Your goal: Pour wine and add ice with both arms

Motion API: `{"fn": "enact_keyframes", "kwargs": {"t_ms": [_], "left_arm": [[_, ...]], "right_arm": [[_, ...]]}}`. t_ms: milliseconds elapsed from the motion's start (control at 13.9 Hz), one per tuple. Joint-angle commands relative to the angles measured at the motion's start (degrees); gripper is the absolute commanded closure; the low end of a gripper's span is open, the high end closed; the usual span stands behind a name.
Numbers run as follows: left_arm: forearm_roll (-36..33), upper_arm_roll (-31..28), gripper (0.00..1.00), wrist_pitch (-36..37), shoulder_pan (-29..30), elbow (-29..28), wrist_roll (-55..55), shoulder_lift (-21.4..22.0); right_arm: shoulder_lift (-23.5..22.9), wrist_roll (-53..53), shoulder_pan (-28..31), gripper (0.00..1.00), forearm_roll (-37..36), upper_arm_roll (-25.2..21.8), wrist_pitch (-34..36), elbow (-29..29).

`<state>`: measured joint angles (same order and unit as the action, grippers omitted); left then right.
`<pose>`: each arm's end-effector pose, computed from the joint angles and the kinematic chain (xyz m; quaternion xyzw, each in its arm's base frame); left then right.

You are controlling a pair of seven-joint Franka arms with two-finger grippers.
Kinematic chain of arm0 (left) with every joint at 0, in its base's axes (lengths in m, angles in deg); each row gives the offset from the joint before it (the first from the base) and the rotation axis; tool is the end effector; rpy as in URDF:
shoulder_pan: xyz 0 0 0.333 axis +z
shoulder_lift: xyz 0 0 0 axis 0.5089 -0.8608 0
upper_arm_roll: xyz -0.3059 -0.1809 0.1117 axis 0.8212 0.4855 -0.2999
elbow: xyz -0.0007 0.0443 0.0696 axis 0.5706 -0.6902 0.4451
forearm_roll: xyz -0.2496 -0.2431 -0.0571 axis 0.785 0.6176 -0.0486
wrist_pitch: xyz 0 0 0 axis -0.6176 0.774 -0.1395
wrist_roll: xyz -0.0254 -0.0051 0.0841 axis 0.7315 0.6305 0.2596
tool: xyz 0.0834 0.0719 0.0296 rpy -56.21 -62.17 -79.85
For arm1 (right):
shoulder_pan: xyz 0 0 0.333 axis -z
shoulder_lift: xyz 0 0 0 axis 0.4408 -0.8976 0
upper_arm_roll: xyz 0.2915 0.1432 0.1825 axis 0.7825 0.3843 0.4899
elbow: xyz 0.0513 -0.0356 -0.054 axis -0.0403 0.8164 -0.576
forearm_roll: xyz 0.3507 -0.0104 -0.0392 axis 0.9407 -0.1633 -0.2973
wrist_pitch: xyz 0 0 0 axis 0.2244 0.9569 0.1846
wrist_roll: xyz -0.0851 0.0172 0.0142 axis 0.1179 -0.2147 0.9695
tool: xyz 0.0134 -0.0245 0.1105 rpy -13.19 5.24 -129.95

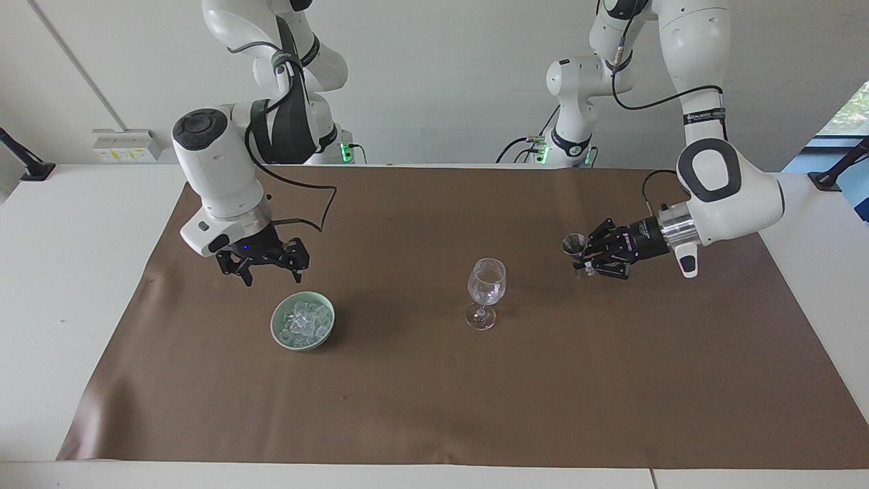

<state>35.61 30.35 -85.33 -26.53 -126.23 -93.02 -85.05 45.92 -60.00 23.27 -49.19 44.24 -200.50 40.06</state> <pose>0.5634 -0.0566 0.4612 0.6580 0.6053 -0.3377 0.2943 0.6191 0.0582 0.5099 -0.9984 -0.0268 -0.0500 0.0029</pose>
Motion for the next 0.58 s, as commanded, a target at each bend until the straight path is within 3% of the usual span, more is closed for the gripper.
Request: {"fn": "enact_keyframes", "kwargs": {"t_ms": [0,288,503], "left_arm": [[1.9,0.5,1.0,3.8,2.1,2.5,-0.9,-1.8],[1.9,0.8,1.0,9.4,5.0,7.5,-1.0,-6.8],[1.9,1.5,1.0,11.6,7.8,9.3,-0.7,-10.5]], "right_arm": [[-1.8,2.3,-1.9,0.0,0.8,0.0,-2.7,0.1],[-3.6,2.7,-1.9,0.0,0.8,0.0,-4.8,0.0],[-4.4,10.6,-1.7,0.0,0.8,0.0,-4.7,0.0]]}}
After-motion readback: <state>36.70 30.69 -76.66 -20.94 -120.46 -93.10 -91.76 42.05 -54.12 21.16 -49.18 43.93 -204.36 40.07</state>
